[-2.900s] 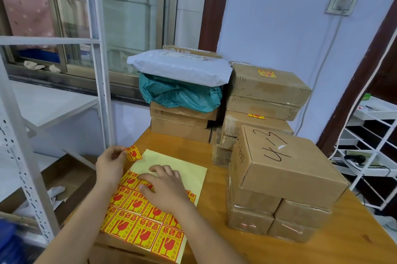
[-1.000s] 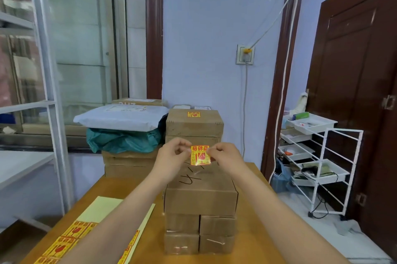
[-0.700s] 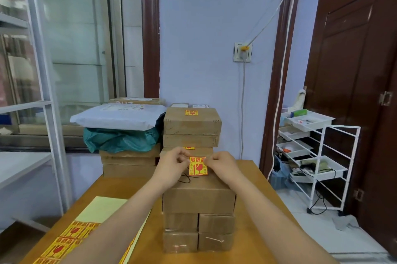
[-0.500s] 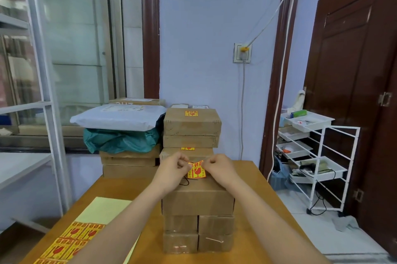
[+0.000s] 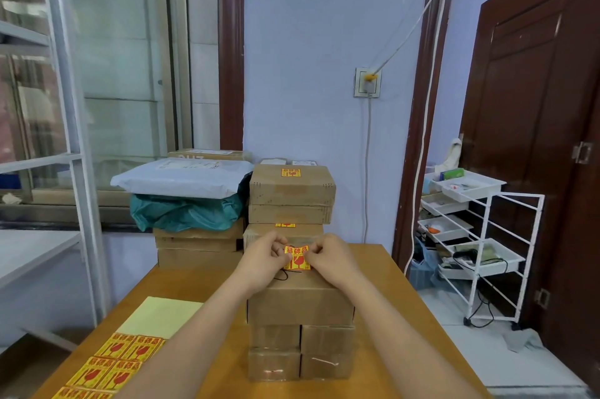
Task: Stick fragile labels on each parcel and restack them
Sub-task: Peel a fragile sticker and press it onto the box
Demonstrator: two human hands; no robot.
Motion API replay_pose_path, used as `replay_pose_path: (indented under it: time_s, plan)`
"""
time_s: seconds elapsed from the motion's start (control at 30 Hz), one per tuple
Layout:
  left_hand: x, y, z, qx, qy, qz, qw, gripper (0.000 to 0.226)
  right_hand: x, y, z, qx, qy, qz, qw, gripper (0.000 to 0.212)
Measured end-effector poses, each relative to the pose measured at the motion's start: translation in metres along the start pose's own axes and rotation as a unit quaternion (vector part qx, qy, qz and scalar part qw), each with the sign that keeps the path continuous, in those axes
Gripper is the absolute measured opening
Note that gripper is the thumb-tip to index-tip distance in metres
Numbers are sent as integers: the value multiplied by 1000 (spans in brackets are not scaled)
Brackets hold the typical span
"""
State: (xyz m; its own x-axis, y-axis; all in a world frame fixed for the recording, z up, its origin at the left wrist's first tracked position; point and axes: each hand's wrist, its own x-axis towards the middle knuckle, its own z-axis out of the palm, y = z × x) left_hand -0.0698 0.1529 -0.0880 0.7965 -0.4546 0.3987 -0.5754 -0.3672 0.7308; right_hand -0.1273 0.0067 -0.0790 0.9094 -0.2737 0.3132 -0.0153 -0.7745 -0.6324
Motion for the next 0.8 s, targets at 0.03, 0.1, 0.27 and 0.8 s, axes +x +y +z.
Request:
replay_pose_path:
  time_s: [0.03, 0.1, 0.27, 0.8]
  plan:
    - [0, 0, 0, -1, 0, 0, 1000, 20, 0, 0, 0, -3, 2, -2, 1000, 42]
    - [0, 0, 0, -3, 3, -1, 1000, 19, 1, 1, 2, -13, 4, -3, 1000, 39]
    - [0, -2, 1, 3, 10, -2, 1000, 16, 1, 0, 2, -45, 12, -11, 999, 32]
    - [2, -3, 2, 21, 0, 1, 1000, 22, -1, 1, 3, -107, 15, -42, 993, 31]
